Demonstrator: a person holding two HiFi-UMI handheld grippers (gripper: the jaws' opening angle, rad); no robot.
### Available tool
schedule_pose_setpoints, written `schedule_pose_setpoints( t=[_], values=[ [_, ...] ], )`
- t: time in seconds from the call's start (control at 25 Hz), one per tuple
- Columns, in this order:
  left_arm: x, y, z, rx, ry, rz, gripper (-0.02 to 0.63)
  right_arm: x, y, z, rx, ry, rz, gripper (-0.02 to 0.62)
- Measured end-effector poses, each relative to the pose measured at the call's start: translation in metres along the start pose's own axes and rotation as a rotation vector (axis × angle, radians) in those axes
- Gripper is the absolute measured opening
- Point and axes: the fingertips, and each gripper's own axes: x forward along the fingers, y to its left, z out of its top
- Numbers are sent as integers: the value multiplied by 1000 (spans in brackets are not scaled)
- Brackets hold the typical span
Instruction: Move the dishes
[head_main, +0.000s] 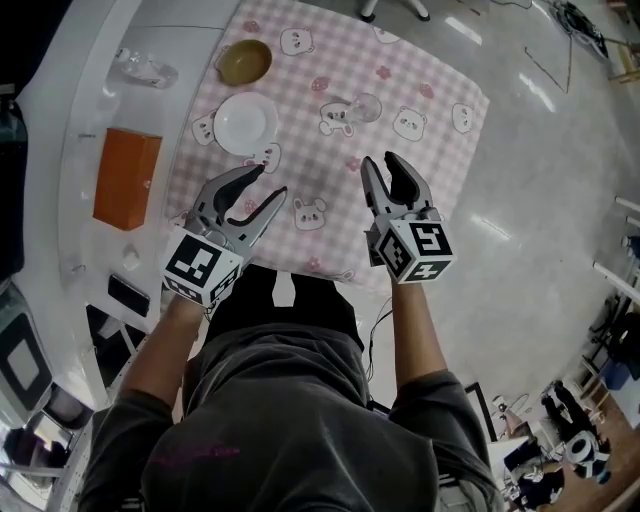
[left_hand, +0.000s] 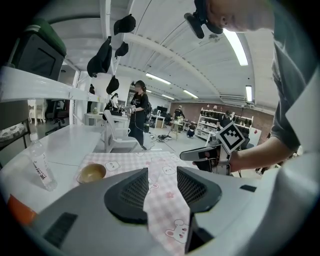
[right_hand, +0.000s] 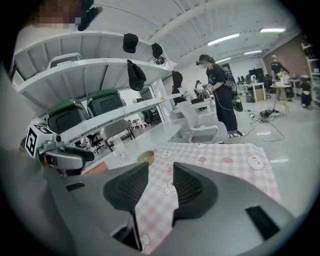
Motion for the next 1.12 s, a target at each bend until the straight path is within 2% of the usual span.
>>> schedule_pose_setpoints(
  t=[0.44,0.72,1.12],
  values=[
    [11,6,-27,-30,43,27,178,33,-24,-13,-47,7,-4,153],
    [24,8,-40,-34,57,18,178,53,-30,-19,-158,1,-8,200],
    [25,12,-61,-43,107,30,178,77,-47,-26,-210,-26,-28,254]
  ],
)
